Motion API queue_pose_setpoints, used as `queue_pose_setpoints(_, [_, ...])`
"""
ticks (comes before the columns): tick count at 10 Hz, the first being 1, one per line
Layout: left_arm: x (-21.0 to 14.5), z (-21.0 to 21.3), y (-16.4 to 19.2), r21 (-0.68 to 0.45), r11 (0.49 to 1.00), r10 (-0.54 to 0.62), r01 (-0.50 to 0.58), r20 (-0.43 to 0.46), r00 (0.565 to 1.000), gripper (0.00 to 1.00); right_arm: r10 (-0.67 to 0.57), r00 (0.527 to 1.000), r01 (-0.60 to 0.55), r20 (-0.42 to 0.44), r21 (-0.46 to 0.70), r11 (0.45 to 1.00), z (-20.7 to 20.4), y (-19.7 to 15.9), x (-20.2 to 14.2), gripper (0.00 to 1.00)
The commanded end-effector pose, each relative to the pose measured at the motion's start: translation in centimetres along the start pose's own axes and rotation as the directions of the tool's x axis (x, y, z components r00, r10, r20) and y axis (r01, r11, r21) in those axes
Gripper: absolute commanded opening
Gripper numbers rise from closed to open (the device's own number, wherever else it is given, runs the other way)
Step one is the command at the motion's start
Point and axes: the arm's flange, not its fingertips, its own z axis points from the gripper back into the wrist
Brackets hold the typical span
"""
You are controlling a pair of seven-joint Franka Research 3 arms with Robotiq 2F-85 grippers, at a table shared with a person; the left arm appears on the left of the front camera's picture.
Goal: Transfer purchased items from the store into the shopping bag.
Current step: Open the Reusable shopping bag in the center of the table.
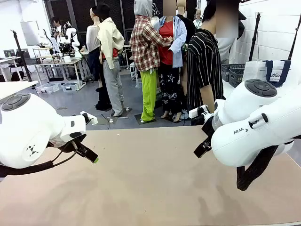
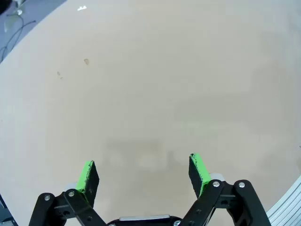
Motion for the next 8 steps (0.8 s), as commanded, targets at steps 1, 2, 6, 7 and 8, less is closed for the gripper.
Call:
queue_pose_setpoints(1, [0.00,0.01,0.00,0.000,1.000,0.000,0.000,0.000,1.000,1.00,0.000,1.000,0.000,0.000,0.000,1.000,0.00,0.00,0.00,1.00])
queue_pose_setpoints(2, [0.00,0.01,0.00,0.000,1.000,0.000,0.000,0.000,1.000,1.00,0.000,1.000,0.000,0.000,0.000,1.000,0.00,0.00,0.00,1.00])
queue_pose_setpoints(6, [0.00,0.01,0.00,0.000,1.000,0.000,0.000,0.000,1.000,1.00,0.000,1.000,0.000,0.000,0.000,1.000,0.00,0.00,0.00,1.00])
queue_pose_setpoints(7, [0.00,0.01,0.00,0.000,1.000,0.000,0.000,0.000,1.000,1.00,0.000,1.000,0.000,0.000,0.000,1.000,0.00,0.00,0.00,1.00])
queue_pose_setpoints(8, [0.03,0.00,-0.10,-0.001,1.000,-0.002,0.002,0.000,1.000,1.00,0.000,1.000,0.000,0.000,0.000,1.000,0.00,0.00,0.00,1.00])
